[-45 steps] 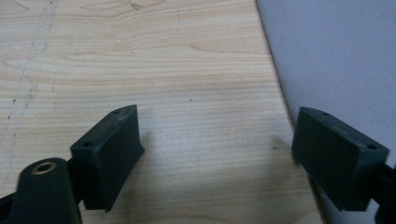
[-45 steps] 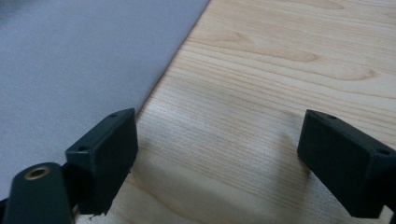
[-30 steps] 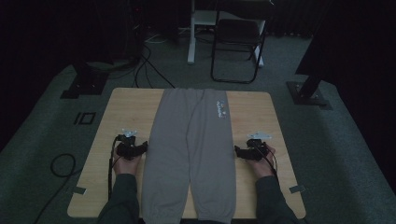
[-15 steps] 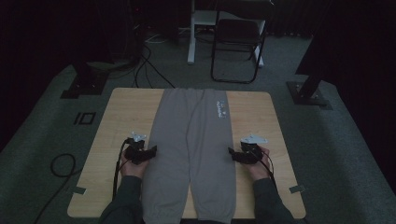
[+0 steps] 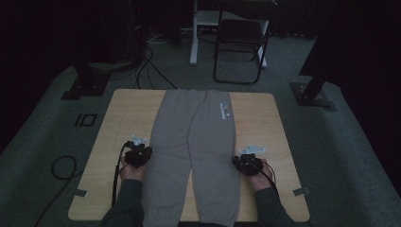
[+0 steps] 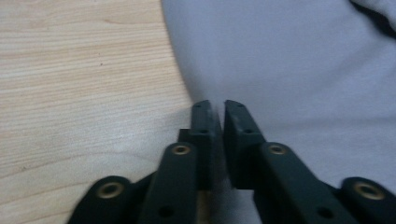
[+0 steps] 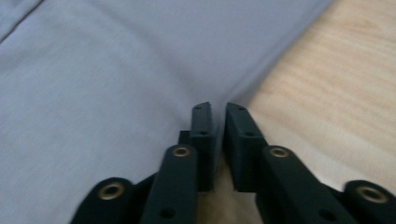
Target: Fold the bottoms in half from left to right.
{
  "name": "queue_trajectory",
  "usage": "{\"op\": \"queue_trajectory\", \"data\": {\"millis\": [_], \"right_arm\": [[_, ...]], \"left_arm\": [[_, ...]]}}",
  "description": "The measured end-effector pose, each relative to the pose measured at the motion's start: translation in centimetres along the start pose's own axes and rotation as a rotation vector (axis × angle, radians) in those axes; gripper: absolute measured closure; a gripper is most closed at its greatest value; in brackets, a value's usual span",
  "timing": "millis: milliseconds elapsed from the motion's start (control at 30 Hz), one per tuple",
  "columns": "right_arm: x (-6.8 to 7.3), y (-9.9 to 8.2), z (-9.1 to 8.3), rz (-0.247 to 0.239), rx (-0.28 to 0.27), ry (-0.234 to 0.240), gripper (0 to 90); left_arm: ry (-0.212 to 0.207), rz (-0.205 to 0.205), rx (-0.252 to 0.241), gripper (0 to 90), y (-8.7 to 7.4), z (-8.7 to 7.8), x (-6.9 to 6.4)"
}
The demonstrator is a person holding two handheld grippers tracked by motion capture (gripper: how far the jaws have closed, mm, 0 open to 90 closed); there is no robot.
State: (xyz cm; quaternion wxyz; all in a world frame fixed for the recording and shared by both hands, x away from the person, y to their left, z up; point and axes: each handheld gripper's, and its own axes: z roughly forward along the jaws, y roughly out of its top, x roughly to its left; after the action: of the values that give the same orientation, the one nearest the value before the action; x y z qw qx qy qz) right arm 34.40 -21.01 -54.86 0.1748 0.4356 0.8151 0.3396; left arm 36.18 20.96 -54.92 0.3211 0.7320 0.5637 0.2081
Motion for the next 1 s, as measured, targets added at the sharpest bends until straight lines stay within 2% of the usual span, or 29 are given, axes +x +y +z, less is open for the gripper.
{"op": "queue_trajectory", "data": {"millis": [33, 67, 100, 267, 300, 333, 367, 467, 500, 533, 567, 633, 667, 700, 733, 800, 833, 867, 1000], "right_arm": [[0.0, 0.0, 0.0, 0.000, 0.000, 0.000, 83.8], [0.2, -0.4, -0.5, 0.007, 0.007, 0.013, 88.3], [0.2, -0.5, -0.6, 0.009, 0.010, 0.018, 89.2], [0.7, -1.2, -1.5, 0.021, 0.026, 0.044, 89.9], [0.7, -1.2, -1.5, 0.021, 0.026, 0.044, 90.0], [1.1, -1.8, -2.0, 0.023, 0.032, 0.065, 90.0], [1.4, -2.1, -2.5, 0.011, 0.042, 0.087, 90.0], [1.8, -2.4, -2.8, -0.001, 0.049, 0.099, 89.9], [1.9, -2.5, -2.9, -0.008, 0.049, 0.102, 87.5], [1.8, -2.7, -3.0, -0.032, 0.028, 0.097, 67.0], [1.8, -2.7, -3.0, -0.032, 0.028, 0.097, 67.0], [1.2, -2.5, -2.7, -0.020, 0.004, 0.058, 54.4], [1.2, -2.5, -2.7, -0.020, 0.004, 0.058, 54.4], [-0.1, -1.5, -2.6, 0.014, -0.044, 0.024, 47.7], [-0.4, -1.3, -2.6, 0.018, -0.056, 0.005, 46.5], [-1.3, -0.7, -2.4, 0.024, -0.079, -0.021, 45.3], [-1.3, -0.7, -2.4, 0.024, -0.079, -0.021, 45.3], [-2.2, -0.1, -1.8, 0.015, -0.086, -0.050, 45.0], [-3.1, 0.4, -0.5, 0.008, -0.081, -0.084, 44.8]], "left_arm": [[0.000, 0.000, 0.000, 86.4, 0.0, 0.0, 0.0], [0.003, 0.002, 0.001, 87.2, -0.1, -0.1, 0.1], [0.006, 0.004, 0.002, 87.5, -0.2, -0.2, 0.2], [0.017, 0.004, 0.003, 87.8, -0.4, -0.5, 0.5], [0.027, -0.003, 0.004, 87.8, -0.8, -0.9, 0.9], [0.028, -0.007, 0.006, 87.8, -0.9, -1.1, 1.1], [0.029, -0.012, 0.008, 87.8, -1.1, -1.3, 1.3], [0.039, -0.026, 0.015, 87.9, -1.5, -1.9, 2.0], [0.039, -0.032, 0.018, 87.8, -1.7, -2.1, 2.2], [0.026, -0.059, 0.016, 87.9, -1.9, -2.3, 2.6], [0.026, -0.059, 0.016, 87.9, -1.9, -2.3, 2.6], [0.002, -0.072, 0.005, 88.1, -1.8, -2.3, 3.0], [0.002, -0.072, 0.005, 88.2, -1.8, -2.3, 3.0], [-0.020, -0.081, -0.028, 88.3, -1.3, -2.5, 2.9], [-0.035, -0.067, -0.065, 88.3, -0.6, -3.0, 2.5], [-0.065, -0.053, -0.104, 88.6, 0.3, -3.5, 1.6], [-0.065, -0.053, -0.104, 88.6, 0.3, -3.5, 1.6], [-0.098, -0.035, -0.129, 88.7, 1.1, -3.7, 0.5], [-0.177, 0.005, -0.148, 88.7, 2.9, -3.5, -2.2]]}}
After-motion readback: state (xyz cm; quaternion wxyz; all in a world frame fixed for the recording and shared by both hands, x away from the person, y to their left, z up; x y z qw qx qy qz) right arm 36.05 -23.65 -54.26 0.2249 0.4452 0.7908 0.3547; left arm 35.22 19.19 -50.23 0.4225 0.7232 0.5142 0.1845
